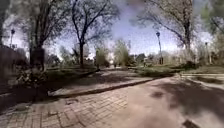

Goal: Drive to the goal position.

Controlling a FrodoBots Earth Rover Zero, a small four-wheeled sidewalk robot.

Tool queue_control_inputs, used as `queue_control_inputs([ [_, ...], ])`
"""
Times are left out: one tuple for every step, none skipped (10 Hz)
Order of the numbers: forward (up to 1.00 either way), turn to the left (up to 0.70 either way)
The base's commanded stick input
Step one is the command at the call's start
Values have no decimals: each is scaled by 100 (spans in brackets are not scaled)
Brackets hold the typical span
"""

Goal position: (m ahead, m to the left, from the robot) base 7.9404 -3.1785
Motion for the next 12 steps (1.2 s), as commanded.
queue_control_inputs([
  [70, 0],
  [70, 0],
  [70, 0],
  [70, 0],
  [70, 0],
  [70, 0],
  [70, 0],
  [70, 0],
  [70, 0],
  [70, 0],
  [70, 0],
  [70, 0],
])
